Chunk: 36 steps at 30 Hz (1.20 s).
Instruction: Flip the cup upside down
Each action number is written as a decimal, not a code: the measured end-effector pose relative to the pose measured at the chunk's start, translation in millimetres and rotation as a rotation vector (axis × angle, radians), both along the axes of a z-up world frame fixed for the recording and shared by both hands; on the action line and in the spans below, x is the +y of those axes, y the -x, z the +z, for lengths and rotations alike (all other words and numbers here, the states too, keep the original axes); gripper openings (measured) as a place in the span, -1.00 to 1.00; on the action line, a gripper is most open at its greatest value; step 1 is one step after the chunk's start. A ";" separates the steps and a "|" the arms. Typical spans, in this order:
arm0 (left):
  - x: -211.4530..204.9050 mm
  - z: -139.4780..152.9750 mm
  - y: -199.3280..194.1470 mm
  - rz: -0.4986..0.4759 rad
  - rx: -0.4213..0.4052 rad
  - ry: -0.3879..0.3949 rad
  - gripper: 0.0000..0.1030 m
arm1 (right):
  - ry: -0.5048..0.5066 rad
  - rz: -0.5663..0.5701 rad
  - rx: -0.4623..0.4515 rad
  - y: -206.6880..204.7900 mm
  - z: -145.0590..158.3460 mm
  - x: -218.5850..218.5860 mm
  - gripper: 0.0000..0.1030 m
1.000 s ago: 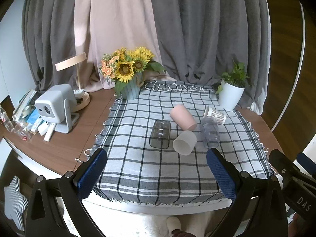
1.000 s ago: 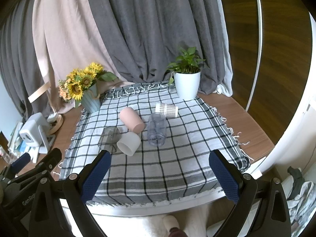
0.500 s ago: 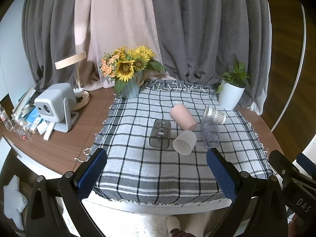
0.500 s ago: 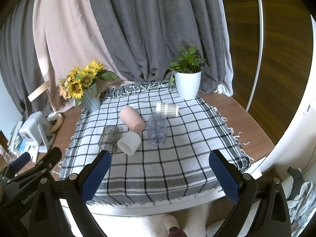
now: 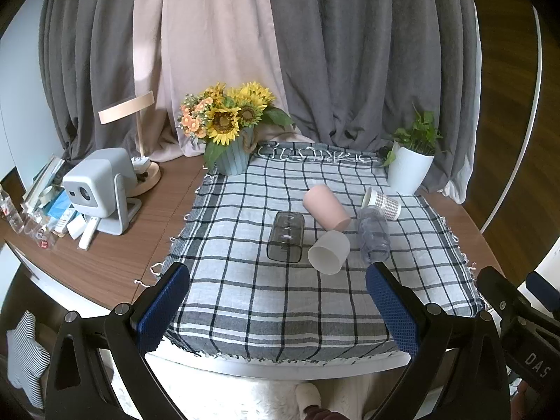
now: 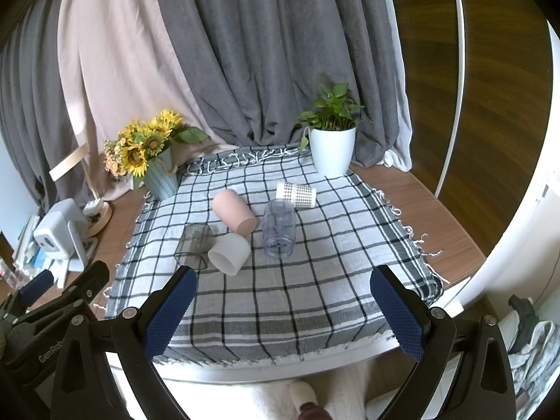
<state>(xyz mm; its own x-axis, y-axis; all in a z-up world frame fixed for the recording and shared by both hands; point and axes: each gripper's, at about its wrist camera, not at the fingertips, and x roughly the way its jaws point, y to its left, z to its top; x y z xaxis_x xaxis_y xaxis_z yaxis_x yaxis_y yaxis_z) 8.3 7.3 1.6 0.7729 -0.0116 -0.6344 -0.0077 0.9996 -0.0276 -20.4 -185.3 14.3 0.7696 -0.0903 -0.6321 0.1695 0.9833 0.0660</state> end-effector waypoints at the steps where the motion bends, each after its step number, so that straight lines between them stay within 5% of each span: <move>1: -0.1 -0.2 -0.8 0.001 0.001 0.001 0.99 | -0.001 -0.001 0.000 0.0 0.2 0.9 0.94; 20: -12.7 -15.3 -9.3 0.035 0.055 -0.019 0.99 | 0.004 0.007 0.037 -6.5 -10.8 -1.3 0.94; 29: -51.1 -34.1 -56.9 0.134 0.116 0.041 0.99 | 0.015 0.119 0.124 -75.5 -27.0 -46.3 0.94; 36: -86.9 -54.8 -101.4 0.347 0.153 0.106 0.99 | 0.058 0.272 0.219 -152.0 -43.0 -84.6 0.94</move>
<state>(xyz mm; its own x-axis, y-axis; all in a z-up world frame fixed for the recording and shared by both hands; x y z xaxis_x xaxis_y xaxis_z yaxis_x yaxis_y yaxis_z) 109.7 -79.6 -53.1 0.6390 0.1622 -0.7519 -0.3570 0.9284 -0.1031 131.6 -269.9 -28.7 0.6168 0.0583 -0.7850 -0.0948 0.9955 -0.0005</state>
